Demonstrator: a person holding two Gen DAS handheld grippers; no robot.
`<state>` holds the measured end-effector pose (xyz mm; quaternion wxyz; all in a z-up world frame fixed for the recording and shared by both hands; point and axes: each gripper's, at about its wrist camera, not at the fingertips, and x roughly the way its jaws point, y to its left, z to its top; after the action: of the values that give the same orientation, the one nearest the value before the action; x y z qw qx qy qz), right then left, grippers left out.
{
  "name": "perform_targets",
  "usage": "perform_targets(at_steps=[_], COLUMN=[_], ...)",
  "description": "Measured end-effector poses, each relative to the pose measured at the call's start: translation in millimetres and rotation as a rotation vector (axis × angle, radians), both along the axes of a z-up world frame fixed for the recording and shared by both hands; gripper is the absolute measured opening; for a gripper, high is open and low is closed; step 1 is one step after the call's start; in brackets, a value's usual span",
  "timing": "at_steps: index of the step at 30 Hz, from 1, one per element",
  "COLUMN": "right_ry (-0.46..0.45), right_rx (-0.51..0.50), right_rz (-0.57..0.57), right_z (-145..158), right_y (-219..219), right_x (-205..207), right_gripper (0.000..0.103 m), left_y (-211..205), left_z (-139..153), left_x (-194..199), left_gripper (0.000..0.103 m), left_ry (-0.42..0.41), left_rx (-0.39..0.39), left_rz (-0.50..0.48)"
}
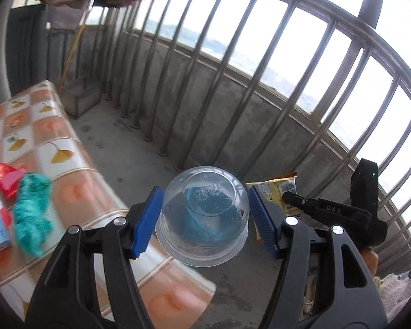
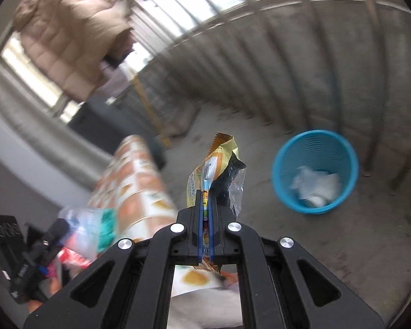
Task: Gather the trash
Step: 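Carry wrapper to the blue wastebasket and open the right tool while the left tool drops the clear lid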
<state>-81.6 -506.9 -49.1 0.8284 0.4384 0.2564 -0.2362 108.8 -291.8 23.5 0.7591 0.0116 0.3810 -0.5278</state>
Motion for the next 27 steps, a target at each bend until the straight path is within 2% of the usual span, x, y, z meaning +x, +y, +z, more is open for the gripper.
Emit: perform_targets(at_steps=[4, 7, 11, 16, 17, 18, 20, 21, 24, 27], right_ry=[0.052, 0.079, 0.096, 0.135, 0.153, 0.18, 0.292, 0.336, 0.424, 0.4], right_rx=[0.047, 0.078, 0.143, 0.196, 0.213, 0.229, 0.24, 0.227, 0.188, 0.198], right_rz=[-0.095, -0.147, -0.207, -0.249, -0.249, -0.243, -0.24, -0.246, -0.255, -0.295], right_z=[-33.4, -59.7, -96.6, -141.5, -153.1, -164.5, -190.1, -196.7, -209.1, -210.0], right_y=[-42.3, -72.8, -113.8, -161.3, -167.1, -173.3, -185.8, -189.6, -192.3, -188.1], right_x=[-14.4, -13.7, -2.8, 12.3, 17.0, 22.1, 32.2, 34.1, 36.2, 23.1], right_gripper=[0.003, 0.004, 0.004, 0.007, 0.011, 0.016, 0.05, 0.055, 0.06, 0.063], left_y=[-86.4, -140.0, -208.8, -262.9, -272.8, -281.4, -292.4, -296.1, -290.3, -278.7], left_z=[-31.3, -58.9, -96.8, -140.7, -148.6, -158.4, -170.5, -174.8, -174.8, -167.5], left_x=[7.4, 14.1, 25.8, 36.8, 38.6, 41.1, 43.4, 43.4, 43.0, 41.8], left_gripper=[0.061, 0.061, 0.061, 0.062, 0.062, 0.072, 0.076, 0.076, 0.076, 0.076], left_ry=[0.117, 0.184, 0.272, 0.311, 0.326, 0.346, 0.368, 0.374, 0.382, 0.361], left_rx=[0.078, 0.139, 0.211, 0.283, 0.3, 0.323, 0.353, 0.362, 0.348, 0.327], left_rz=[-0.095, -0.13, -0.143, -0.125, -0.117, -0.103, -0.075, -0.068, -0.073, -0.074])
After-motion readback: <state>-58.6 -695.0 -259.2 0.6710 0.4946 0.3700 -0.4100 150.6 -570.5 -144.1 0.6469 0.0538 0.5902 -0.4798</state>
